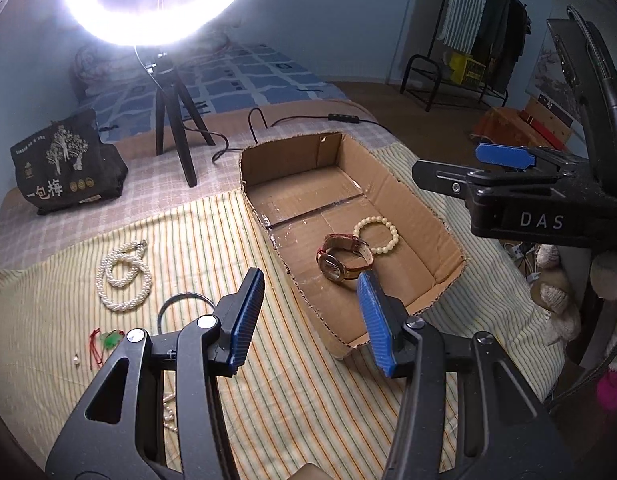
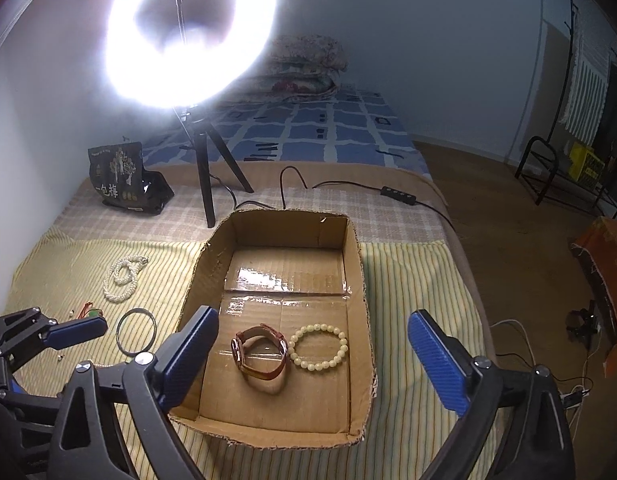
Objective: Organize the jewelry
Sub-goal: 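Open left tool releasing the watch while right tool releases the bracelet, then move left tool toward pearl stud earring while right tool moves toward heart-shaped pearl necklace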
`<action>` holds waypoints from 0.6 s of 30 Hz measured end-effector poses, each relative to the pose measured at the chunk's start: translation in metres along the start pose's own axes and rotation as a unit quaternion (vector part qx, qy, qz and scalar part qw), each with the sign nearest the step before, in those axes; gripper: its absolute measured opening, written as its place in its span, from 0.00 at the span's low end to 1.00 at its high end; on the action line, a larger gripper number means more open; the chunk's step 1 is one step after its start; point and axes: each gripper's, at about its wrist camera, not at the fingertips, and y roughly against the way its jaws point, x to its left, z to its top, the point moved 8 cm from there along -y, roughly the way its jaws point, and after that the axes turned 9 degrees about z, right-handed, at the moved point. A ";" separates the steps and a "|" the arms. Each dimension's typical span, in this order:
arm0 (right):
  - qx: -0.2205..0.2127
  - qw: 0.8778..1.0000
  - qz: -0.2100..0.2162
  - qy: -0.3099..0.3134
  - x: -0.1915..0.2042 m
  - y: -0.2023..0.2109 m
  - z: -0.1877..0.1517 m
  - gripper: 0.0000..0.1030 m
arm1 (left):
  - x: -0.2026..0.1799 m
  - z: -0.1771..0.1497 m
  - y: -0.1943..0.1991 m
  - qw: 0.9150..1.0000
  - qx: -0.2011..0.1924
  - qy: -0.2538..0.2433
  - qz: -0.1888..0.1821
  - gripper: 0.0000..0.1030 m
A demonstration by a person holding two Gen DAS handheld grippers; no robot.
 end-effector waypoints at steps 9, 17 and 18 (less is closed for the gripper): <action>-0.007 1.000 -0.021 0.017 0.012 0.019 0.001 1.00 | 0.011 0.001 0.027 1.000 -0.024 -0.002 0.011 0.60; -0.003 0.998 -0.045 0.037 0.025 0.027 -0.004 1.00 | 0.031 0.000 0.049 0.999 -0.039 0.005 0.023 0.69; -0.003 0.998 -0.045 0.039 0.027 0.028 -0.005 1.00 | 0.035 -0.001 0.051 0.999 -0.041 0.005 0.025 0.70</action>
